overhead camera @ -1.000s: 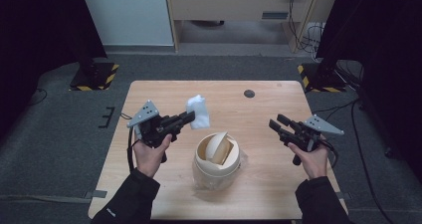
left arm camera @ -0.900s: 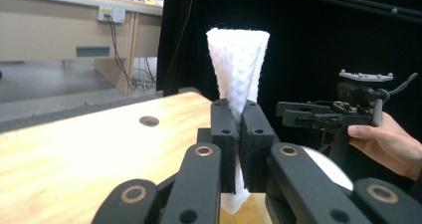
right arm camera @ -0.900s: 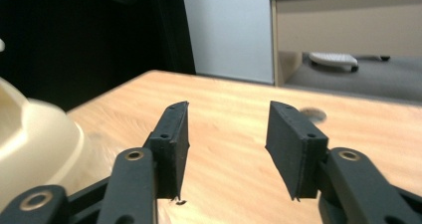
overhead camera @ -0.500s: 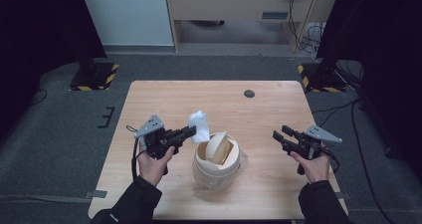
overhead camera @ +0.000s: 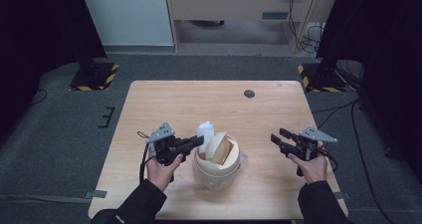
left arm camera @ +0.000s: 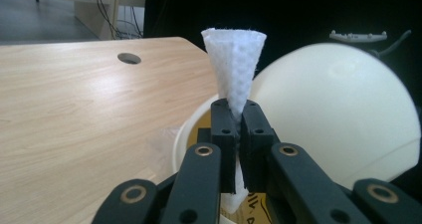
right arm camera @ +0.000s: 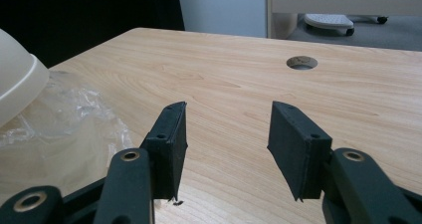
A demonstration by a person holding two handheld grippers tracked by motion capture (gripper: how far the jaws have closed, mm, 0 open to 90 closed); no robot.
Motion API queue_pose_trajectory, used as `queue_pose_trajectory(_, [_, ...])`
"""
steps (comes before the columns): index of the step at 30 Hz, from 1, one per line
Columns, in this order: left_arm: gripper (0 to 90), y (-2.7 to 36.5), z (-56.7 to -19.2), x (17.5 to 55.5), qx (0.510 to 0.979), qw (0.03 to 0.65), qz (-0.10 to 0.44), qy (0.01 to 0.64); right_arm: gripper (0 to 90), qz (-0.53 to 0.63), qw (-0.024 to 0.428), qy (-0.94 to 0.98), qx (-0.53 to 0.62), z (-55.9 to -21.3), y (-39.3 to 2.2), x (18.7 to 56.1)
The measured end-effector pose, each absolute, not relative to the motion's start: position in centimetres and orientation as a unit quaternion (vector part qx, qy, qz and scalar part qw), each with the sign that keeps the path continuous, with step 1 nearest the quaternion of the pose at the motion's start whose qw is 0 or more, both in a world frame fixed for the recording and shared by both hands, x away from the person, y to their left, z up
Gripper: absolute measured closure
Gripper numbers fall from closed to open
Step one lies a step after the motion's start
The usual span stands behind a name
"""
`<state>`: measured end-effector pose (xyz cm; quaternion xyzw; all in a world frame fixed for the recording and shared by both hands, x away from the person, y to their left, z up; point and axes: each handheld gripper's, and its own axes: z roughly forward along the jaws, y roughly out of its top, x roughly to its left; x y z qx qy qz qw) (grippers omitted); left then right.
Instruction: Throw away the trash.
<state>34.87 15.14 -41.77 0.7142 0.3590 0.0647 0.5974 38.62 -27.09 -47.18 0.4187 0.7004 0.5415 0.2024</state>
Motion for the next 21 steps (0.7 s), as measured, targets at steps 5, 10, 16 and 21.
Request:
queue_pose_trajectory(5, [85.8,14.78,-42.19,34.84,0.721,0.590,0.059,0.357,49.4,0.539,0.202,0.702,0.419,-47.32,-27.13,38.65])
queue_pose_trajectory(10, [84.3,14.59,-42.59,34.71,0.734,0.575,0.056,0.357,49.5,0.538,0.202,0.703,0.420,-47.42,-27.14,38.65])
queue_pose_trajectory(16, [74.5,15.02,-42.40,34.40,0.735,0.573,0.068,0.356,49.4,0.537,0.202,0.703,0.421,-47.44,-27.26,38.64])
queue_pose_trajectory(21, [71.2,15.52,-42.05,34.20,0.731,0.577,0.074,0.356,49.5,0.536,0.202,0.703,0.421,-47.48,-27.35,38.65])
